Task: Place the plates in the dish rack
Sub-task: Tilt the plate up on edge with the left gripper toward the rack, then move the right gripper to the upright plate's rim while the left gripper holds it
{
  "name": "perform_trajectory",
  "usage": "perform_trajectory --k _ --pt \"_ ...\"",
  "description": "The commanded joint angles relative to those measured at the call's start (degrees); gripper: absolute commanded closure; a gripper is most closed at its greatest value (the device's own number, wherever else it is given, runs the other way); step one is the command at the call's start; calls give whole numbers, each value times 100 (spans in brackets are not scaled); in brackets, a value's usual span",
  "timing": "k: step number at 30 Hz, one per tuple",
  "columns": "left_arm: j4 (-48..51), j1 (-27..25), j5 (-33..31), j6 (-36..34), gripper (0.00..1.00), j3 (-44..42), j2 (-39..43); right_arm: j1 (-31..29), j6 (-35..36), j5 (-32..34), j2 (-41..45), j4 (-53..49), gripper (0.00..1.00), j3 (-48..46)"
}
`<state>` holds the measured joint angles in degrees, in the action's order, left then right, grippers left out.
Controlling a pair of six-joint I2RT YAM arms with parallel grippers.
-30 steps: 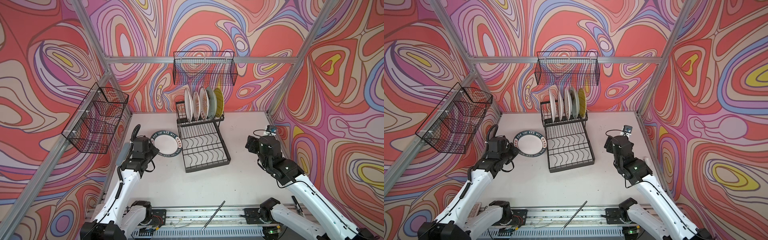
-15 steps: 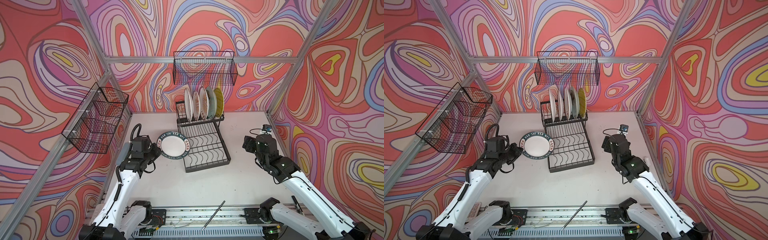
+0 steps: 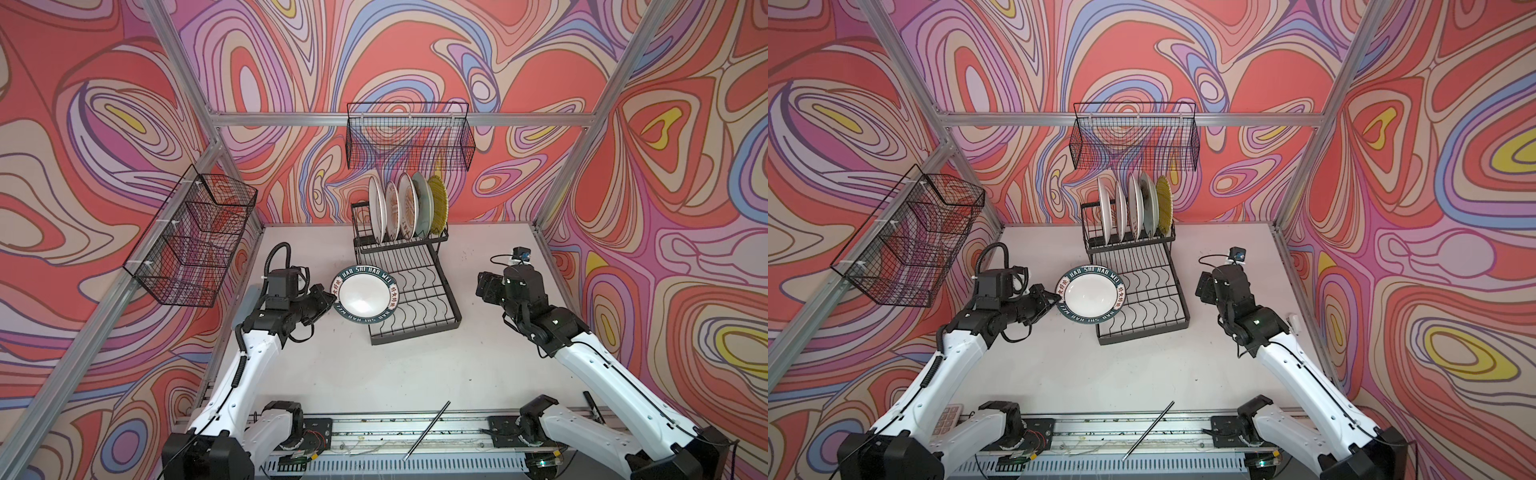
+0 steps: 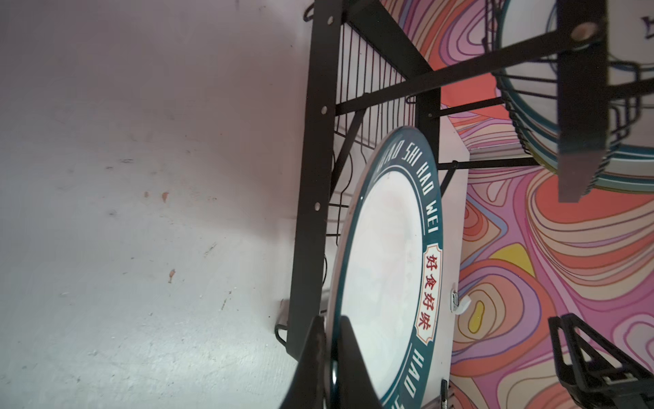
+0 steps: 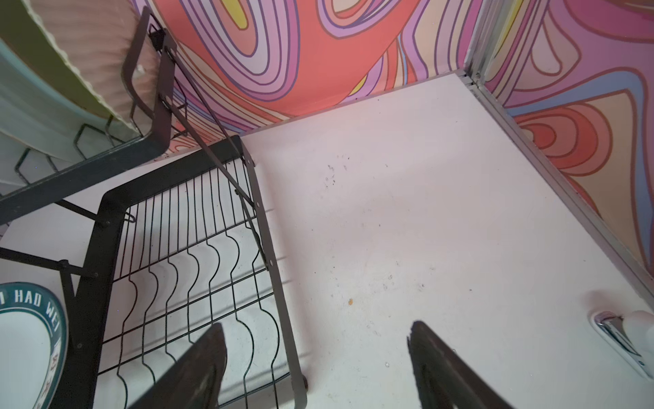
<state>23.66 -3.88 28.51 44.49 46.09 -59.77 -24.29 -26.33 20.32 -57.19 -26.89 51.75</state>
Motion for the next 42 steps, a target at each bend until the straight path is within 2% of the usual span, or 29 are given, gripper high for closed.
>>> perform_trajectory --k 1,9,16,26,42 --pt "-572 -55 532 -98 100 133 70 35 -100 -412 -94 304 17 169" --pt "-563 -290 883 -333 100 268 -70 31 -296 -1496 -459 949 18 152" --pt "-1209 -463 1051 -76 100 100 -124 30 -515 -2265 -702 1478 21 44" --pt "-1797 -696 1037 137 100 -99 -153 24 -1372 -3791 -1310 2990 30 -279" --pt "-2402 -965 878 350 100 -337 -237 -328 -1643 -4106 -1680 3349 36 -332"
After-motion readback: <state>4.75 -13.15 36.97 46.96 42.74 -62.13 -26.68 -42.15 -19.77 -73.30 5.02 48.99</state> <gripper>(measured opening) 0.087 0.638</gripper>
